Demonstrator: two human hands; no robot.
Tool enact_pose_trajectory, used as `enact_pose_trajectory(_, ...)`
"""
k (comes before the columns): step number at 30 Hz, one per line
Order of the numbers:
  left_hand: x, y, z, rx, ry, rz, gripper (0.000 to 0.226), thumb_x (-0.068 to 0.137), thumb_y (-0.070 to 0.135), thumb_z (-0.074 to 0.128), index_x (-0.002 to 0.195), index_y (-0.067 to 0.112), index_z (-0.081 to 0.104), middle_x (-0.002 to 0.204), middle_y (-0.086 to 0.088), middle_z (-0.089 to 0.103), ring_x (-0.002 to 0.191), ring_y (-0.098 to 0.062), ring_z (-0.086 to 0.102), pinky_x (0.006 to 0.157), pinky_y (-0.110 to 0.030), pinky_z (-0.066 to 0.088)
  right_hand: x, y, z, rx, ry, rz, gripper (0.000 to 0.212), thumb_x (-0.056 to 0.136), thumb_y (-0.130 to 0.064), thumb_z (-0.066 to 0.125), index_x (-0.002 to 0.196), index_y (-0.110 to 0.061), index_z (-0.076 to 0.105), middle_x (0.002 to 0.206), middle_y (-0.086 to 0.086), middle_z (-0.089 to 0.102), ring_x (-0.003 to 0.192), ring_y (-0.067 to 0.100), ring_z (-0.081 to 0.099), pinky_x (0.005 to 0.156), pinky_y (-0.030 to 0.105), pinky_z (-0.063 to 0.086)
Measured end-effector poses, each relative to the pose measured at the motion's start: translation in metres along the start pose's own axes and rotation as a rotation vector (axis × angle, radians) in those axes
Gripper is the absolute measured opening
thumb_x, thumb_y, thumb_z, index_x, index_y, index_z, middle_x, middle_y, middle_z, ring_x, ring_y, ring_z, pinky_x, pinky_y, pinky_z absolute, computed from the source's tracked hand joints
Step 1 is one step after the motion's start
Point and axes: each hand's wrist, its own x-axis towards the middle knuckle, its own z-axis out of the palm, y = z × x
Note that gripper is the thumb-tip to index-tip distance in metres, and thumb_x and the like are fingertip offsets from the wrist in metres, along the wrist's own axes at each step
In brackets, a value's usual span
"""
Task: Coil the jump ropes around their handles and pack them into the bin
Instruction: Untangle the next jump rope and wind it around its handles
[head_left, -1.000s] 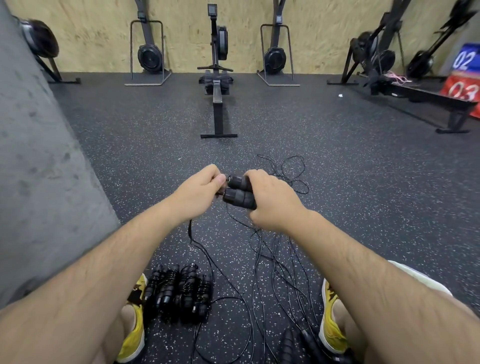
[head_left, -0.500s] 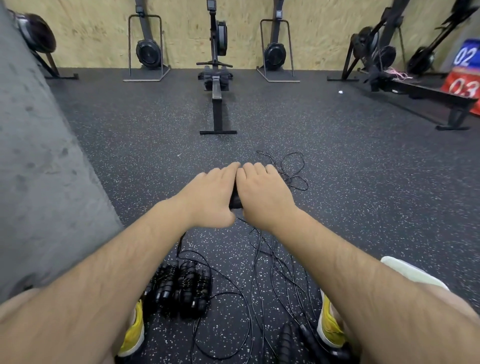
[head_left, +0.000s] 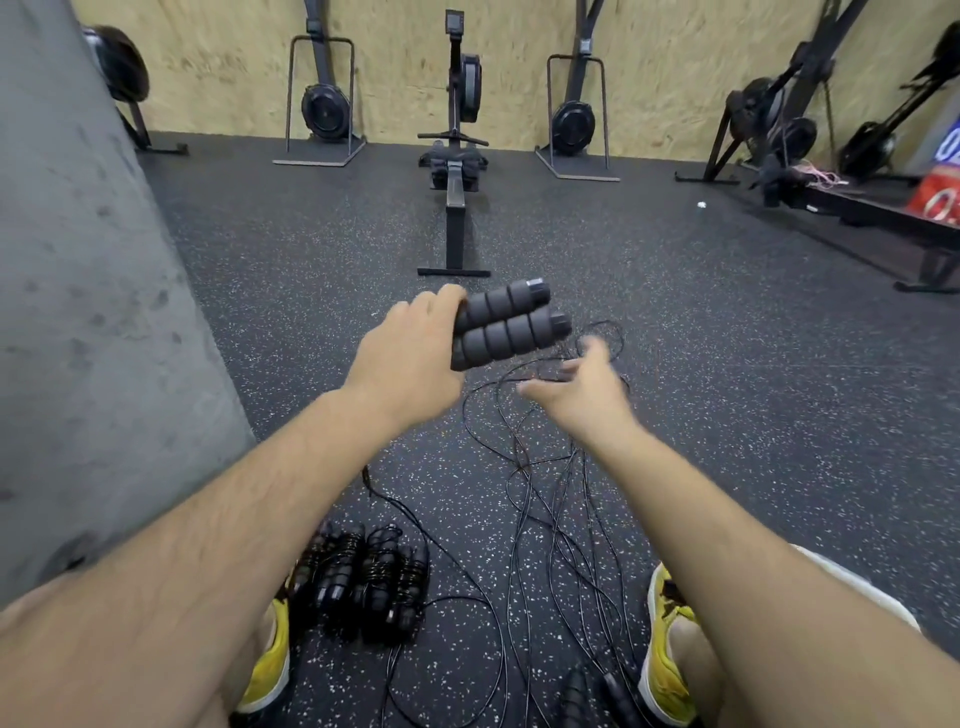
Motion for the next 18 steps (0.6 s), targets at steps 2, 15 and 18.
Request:
enact_pose_trajectory(2, -0.002, 0.006, -0.001, -0.058, 0.009, 0.047, 0.057, 0.079, 0.019, 0.065, 0.130, 0.027, 0.041, 0.115, -0.002, 0.056, 0.105, -0.033, 0.053, 0.078, -0.046, 0.050, -0.012, -0.002, 0.039, 0.064, -0.226, -0.156, 0.072, 0.075, -0.027, 0.086, 0.134, -0.017, 0.046, 0.131, -0.001, 0.057, 0.115, 0.012, 0.054, 0.093, 0.028, 0.042)
enact_pose_trajectory(15, -0.001, -0.027, -0.014, -0.288, -0.102, 0.138, 0.070, 0.069, 0.049, 0.086, 0.126, 0.038, 0.048, 0.104, 0.007, 0.060, 0.099, -0.022, 0.057, 0.088, -0.045, 0.050, -0.005, -0.005, 0.031, -0.040, -0.601, -0.277, 0.030, 0.098, -0.044, 0.059, 0.091, -0.016, 0.069, 0.058, -0.014, 0.048, 0.055, 0.011, 0.047, 0.059, 0.030, 0.047)
enact_pose_trajectory(18, 0.000, -0.035, -0.016, -0.059, -0.150, 0.179, 0.076, 0.067, 0.060, 0.084, 0.130, 0.039, 0.046, 0.105, 0.007, 0.056, 0.102, -0.022, 0.053, 0.088, -0.042, 0.050, 0.007, -0.008, -0.009, -0.095, -0.505, -0.240, 0.025, 0.099, -0.035, 0.056, 0.086, -0.019, 0.070, 0.063, -0.009, 0.050, 0.058, 0.014, 0.040, 0.052, 0.025, 0.035)
